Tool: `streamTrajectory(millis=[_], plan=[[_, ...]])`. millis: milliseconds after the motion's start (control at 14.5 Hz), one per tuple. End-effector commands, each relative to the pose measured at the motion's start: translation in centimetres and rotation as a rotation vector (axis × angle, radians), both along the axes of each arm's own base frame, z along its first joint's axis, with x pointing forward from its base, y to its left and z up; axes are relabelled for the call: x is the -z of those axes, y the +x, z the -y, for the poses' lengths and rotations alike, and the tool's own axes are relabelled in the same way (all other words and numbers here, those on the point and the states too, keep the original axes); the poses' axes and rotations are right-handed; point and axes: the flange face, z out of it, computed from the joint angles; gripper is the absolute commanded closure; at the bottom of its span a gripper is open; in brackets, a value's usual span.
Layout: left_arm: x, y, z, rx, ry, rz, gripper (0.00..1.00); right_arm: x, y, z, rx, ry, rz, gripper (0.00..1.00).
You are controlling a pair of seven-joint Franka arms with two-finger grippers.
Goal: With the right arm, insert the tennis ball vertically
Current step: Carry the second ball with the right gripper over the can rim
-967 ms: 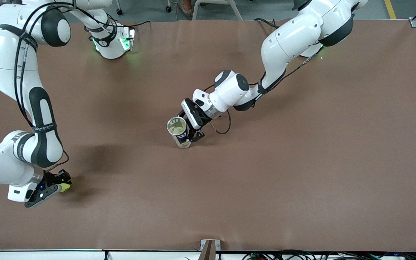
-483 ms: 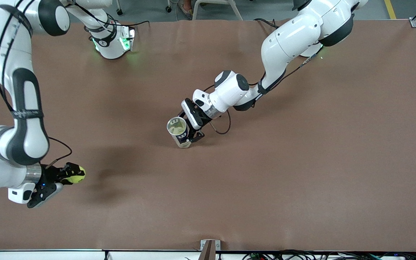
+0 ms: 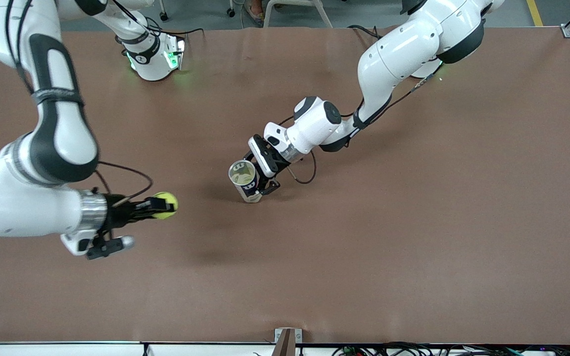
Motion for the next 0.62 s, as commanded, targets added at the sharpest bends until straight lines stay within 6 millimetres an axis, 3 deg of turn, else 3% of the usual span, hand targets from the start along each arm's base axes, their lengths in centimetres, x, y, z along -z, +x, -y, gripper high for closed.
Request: streamTrajectory(millis=[0,345,553], plan=[[1.8,-0.3,0.1,-0.006,0.019,-0.033,0.23,-0.4,-2.5,-4.7,0.084,-0.031,-0.085,0.80],[1.6,-0.2,0.1,-0.006,0.018,-0.031,0.23,0.3,-5.6,-12.4,0.248,-0.120,-0.231,0.80],[1.4,-0.1,0.1,-0.008,0.015,-0.027,0.23,1.2,-5.9,-12.4,0.281,-0.142,-0.266,0.80]])
